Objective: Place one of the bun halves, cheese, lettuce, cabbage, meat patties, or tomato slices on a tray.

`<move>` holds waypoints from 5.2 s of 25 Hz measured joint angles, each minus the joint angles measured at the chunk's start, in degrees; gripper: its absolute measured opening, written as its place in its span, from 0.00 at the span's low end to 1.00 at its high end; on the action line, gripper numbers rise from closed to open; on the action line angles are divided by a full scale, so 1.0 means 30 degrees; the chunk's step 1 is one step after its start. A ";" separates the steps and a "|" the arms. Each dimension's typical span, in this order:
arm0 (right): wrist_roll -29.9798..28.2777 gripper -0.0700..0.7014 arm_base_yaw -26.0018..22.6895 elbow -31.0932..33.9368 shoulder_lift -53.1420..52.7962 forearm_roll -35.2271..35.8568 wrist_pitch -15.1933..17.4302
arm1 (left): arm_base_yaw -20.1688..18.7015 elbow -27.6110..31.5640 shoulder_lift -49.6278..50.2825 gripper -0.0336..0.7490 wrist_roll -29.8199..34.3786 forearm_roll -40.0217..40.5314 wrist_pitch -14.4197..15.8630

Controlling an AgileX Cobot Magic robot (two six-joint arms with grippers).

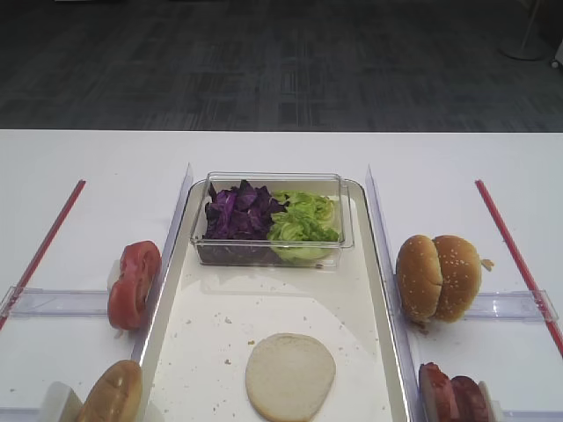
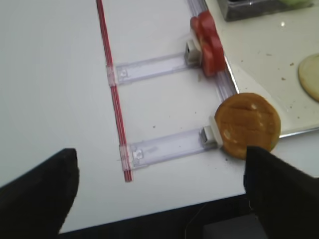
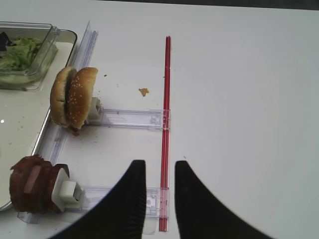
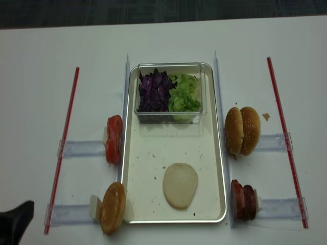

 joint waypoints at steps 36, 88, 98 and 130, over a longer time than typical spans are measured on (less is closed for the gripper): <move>0.0000 0.34 0.0000 0.0000 0.0000 0.0000 0.0000 | -0.0176 0.3243 -0.2767 0.86 -0.0982 0.0117 0.0000; 0.0000 0.34 0.0000 0.0000 0.0000 0.0000 0.0000 | -0.0176 0.4332 -0.2767 0.86 -0.0982 -0.0079 -0.1730; 0.0000 0.34 0.0000 0.0000 0.0000 0.0000 0.0000 | -0.0176 0.4332 -0.2767 0.86 -0.0982 -0.0079 -0.1762; -0.0132 0.34 0.0000 0.0000 0.0000 0.0000 0.0000 | 0.1812 0.4359 -0.7150 0.85 -0.0982 -0.0299 -0.1728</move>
